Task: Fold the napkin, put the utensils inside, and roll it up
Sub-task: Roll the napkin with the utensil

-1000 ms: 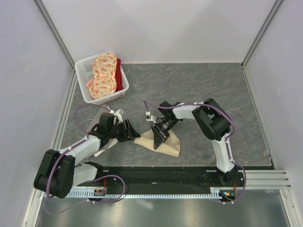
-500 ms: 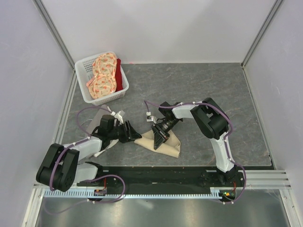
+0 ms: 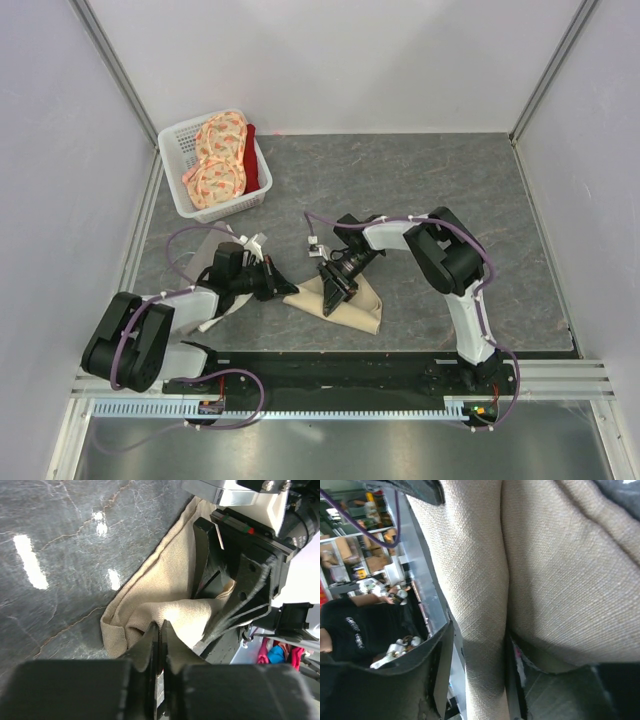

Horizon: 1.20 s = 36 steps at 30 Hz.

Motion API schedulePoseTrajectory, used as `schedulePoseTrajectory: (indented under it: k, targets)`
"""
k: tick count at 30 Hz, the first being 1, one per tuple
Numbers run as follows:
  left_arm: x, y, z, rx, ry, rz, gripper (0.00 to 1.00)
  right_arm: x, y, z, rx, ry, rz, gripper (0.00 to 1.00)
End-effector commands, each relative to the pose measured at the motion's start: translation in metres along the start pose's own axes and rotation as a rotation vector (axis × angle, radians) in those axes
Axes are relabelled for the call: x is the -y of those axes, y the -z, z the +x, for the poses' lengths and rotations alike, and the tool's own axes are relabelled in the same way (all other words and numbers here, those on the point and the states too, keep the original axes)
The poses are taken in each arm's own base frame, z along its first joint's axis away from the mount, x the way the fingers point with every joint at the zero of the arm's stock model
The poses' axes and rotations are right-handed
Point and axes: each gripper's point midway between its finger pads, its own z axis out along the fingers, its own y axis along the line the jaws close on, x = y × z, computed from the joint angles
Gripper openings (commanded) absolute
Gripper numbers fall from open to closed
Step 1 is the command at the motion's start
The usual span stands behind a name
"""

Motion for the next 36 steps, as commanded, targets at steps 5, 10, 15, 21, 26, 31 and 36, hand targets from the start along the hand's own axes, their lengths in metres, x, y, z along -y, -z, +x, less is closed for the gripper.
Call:
schedulePoseTrajectory:
  k: [5,10,15,21,26,31,36]
  targets:
    - [0.004,-0.001,-0.001,-0.011,0.01,0.013,0.02,0.015,0.048,-0.043,0.171,0.238,0.438,0.64]
    - [-0.003,-0.004,-0.001,-0.032,0.04,-0.033,0.02,-0.016,0.073,-0.056,0.328,0.395,0.538,0.68]
    - [-0.009,-0.006,0.002,-0.071,0.087,-0.08,0.02,-0.02,0.068,-0.048,0.355,0.555,0.699,0.72]
    - [-0.009,-0.007,-0.003,-0.078,0.088,-0.101,0.02,-0.016,0.052,-0.041,0.341,0.69,0.89,0.76]
    - [-0.009,-0.008,-0.003,-0.089,0.091,-0.105,0.02,-0.017,0.039,-0.04,0.333,0.751,0.905,0.78]
    - [-0.01,-0.01,-0.005,-0.094,0.092,-0.11,0.02,-0.009,0.026,-0.031,0.266,0.763,0.892,0.75]
    - [-0.009,-0.012,-0.006,-0.1,0.092,-0.107,0.02,-0.001,0.013,-0.022,0.212,0.741,0.846,0.68]
